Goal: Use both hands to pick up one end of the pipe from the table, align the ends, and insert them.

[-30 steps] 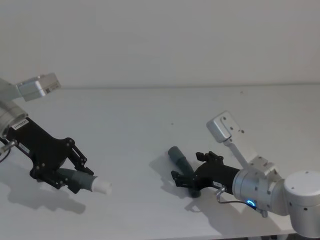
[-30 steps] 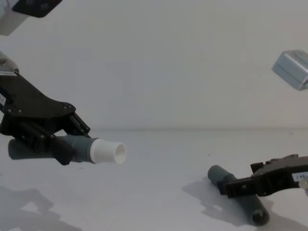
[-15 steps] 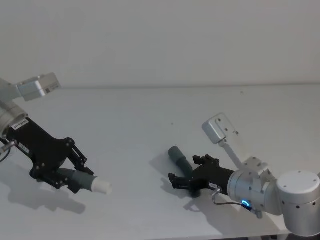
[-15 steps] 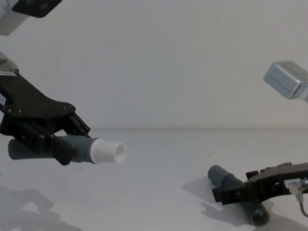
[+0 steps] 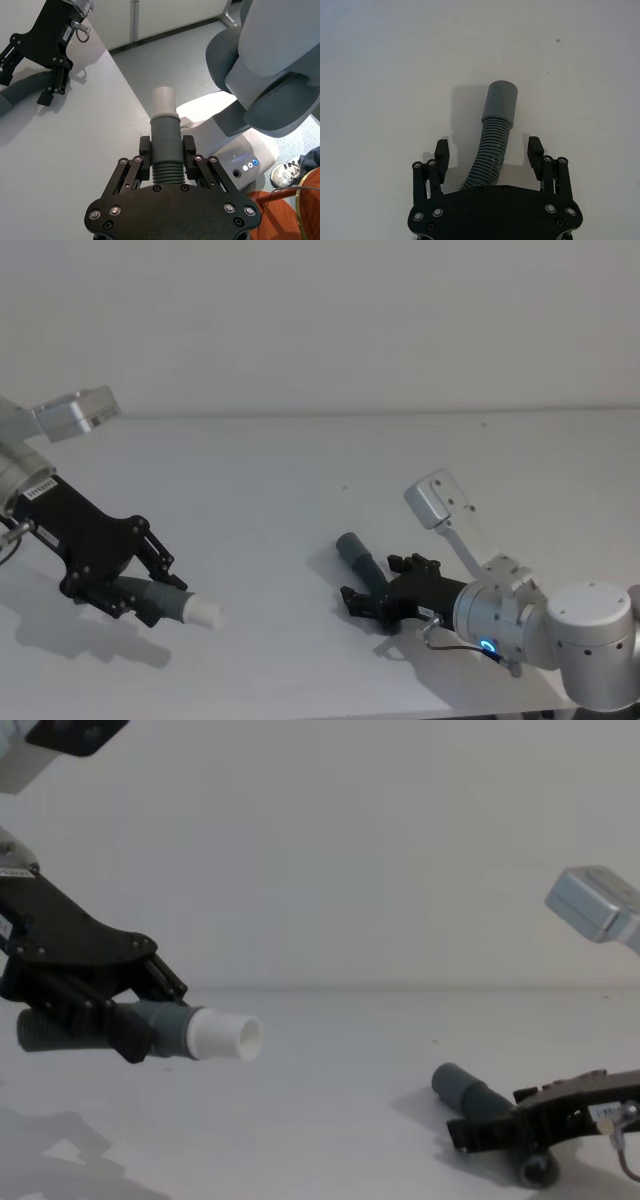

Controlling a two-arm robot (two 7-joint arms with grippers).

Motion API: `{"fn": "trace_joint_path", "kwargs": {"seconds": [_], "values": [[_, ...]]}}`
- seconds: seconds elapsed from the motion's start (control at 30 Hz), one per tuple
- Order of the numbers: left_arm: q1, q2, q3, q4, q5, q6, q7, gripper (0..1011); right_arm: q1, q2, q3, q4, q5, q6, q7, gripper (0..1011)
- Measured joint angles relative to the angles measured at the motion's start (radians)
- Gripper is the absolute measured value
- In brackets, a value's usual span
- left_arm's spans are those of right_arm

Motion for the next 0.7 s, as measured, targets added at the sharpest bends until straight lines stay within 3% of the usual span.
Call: {"fn": "trace_joint_path", "kwargs": {"seconds": [0.1, 0.7], "values": [[0.0, 0.0, 0.0, 0.0, 0.0, 0.0, 0.0, 353, 0.002, -0.001, -0.001, 0.006, 0.0, -0.003, -0.001, 927], [0.0, 0.0, 0.0, 0.0, 0.0, 0.0, 0.0, 353, 0.007, -0.004, 0.001, 0.023, 0.005, -0.015, -0.007, 356]]}}
